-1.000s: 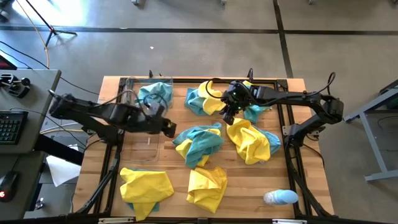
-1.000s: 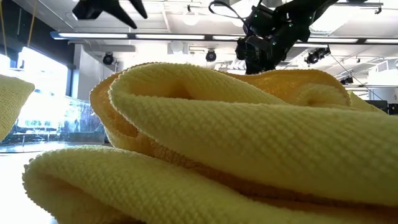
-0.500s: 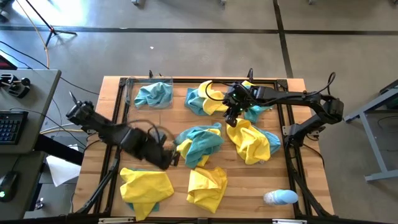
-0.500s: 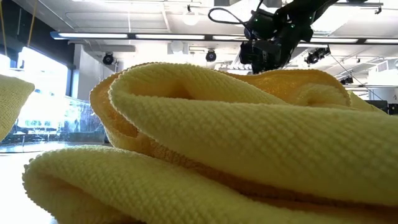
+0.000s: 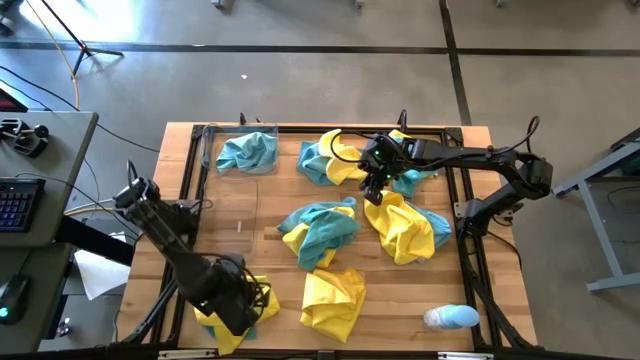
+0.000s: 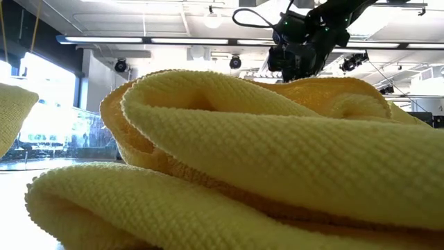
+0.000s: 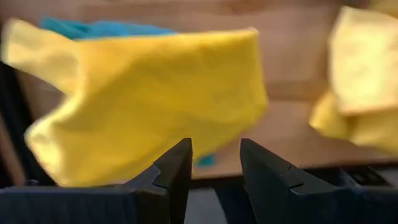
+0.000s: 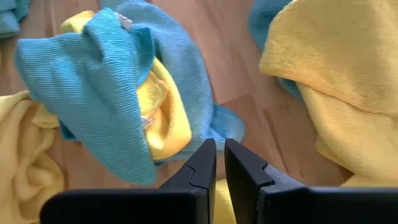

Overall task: Sort microfiber towel by color & place in baskets
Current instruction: Put the yellow microfiber cloth into the bottom transparent bin

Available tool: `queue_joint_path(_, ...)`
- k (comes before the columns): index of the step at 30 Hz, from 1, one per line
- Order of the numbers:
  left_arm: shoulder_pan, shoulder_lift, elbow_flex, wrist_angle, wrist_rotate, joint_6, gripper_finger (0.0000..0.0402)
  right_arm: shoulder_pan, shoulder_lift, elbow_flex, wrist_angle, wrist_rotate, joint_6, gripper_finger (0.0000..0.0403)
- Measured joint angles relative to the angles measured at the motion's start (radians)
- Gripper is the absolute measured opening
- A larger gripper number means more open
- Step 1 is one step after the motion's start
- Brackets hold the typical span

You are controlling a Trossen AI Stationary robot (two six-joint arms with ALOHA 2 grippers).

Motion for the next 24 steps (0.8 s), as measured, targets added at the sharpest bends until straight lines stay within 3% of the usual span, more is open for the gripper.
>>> queue_joint_path(9,-0.022,0.045,-0.011,-0.117,0.043,0.025,0.0124,0.000,0.000,0.000,0.000,-0.010,0.001,0.0029)
queue_joint_path(24,-0.048,0.040,-0.208,0.087,0.095,0.037,0.0124,0.000,0.000,0.000,0.000,-0.009,0.001,0.0029)
